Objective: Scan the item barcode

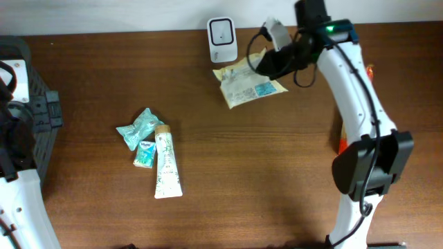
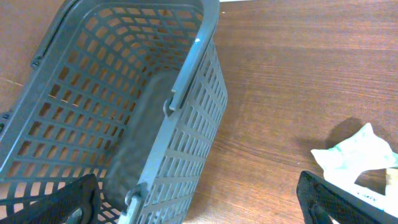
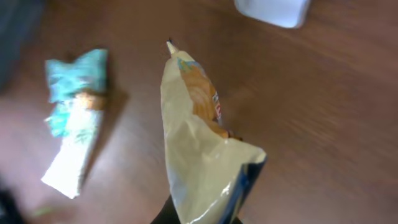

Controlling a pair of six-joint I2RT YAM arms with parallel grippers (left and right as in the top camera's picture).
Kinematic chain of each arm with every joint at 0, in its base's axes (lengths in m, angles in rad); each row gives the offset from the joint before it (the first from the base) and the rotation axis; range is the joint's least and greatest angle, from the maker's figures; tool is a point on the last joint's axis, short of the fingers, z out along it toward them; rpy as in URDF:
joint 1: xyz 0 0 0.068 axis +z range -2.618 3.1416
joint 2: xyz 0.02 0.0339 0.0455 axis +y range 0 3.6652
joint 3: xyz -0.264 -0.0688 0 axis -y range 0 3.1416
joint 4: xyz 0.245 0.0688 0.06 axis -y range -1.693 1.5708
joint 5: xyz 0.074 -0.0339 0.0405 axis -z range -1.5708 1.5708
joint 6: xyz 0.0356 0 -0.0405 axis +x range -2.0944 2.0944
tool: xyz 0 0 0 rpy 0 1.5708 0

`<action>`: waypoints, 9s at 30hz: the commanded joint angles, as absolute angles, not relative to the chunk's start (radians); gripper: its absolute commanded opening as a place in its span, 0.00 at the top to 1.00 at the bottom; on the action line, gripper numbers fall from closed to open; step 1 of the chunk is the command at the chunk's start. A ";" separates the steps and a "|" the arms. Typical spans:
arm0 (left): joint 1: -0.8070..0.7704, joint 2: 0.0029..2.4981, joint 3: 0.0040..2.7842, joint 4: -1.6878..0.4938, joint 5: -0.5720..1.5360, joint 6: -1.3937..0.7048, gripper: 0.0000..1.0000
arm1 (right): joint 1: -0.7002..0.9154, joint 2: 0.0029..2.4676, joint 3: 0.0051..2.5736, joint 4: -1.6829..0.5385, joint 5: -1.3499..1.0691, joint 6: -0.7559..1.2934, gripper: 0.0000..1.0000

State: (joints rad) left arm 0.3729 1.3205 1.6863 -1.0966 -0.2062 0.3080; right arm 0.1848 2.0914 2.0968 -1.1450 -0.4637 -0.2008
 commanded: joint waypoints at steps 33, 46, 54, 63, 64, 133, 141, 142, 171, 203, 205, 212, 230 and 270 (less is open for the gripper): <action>0.376 1.320 1.690 -1.094 -0.198 0.319 0.01 | -0.071 2.048 2.194 -1.234 -1.540 -0.247 0.96; 0.376 1.320 1.690 -1.094 -0.198 0.319 0.01 | 0.445 2.189 2.167 -1.287 0.566 0.047 0.96; 0.376 1.320 1.690 -1.094 -0.198 0.319 0.01 | 0.646 2.357 2.170 -1.379 0.133 -0.028 0.26; 0.376 1.320 1.690 -1.094 -0.198 0.319 0.01 | 0.252 2.385 2.291 -1.267 0.109 0.382 0.13; 0.376 1.320 1.690 -1.094 -0.198 0.319 0.01 | 0.236 2.407 2.291 -1.239 0.113 0.376 0.13; 0.376 1.320 1.690 -1.094 -0.198 0.319 0.01 | 0.427 2.527 2.239 -1.295 -0.011 0.137 0.01; 0.376 1.320 1.690 -1.094 -0.198 0.319 0.01 | 0.423 2.523 2.136 -1.204 -0.033 0.135 0.91; 0.376 1.320 1.690 -1.094 -0.199 0.319 0.01 | 0.423 2.523 2.165 -1.230 -0.039 0.135 0.96; 0.376 1.320 1.690 -1.094 -0.198 0.319 0.01 | 0.381 2.604 2.812 -0.934 0.171 0.205 0.96; 0.376 1.320 1.690 -1.094 -0.199 0.319 0.01 | 0.448 2.595 2.818 -0.953 0.217 -0.084 0.96; 0.376 1.320 1.690 -1.094 -0.198 0.319 0.01 | 0.407 2.500 2.818 -1.199 0.031 0.050 0.96; 0.376 1.320 1.690 -1.094 -0.198 0.319 0.01 | 0.072 2.370 2.710 -1.699 -0.079 0.201 0.96; 0.376 1.320 1.690 -1.094 -0.199 0.319 0.01 | 0.140 2.387 2.543 -1.552 -0.365 0.158 0.02; 0.376 1.320 1.690 -1.094 -0.198 0.319 0.01 | 0.479 2.444 1.961 -1.068 -0.537 -0.099 0.38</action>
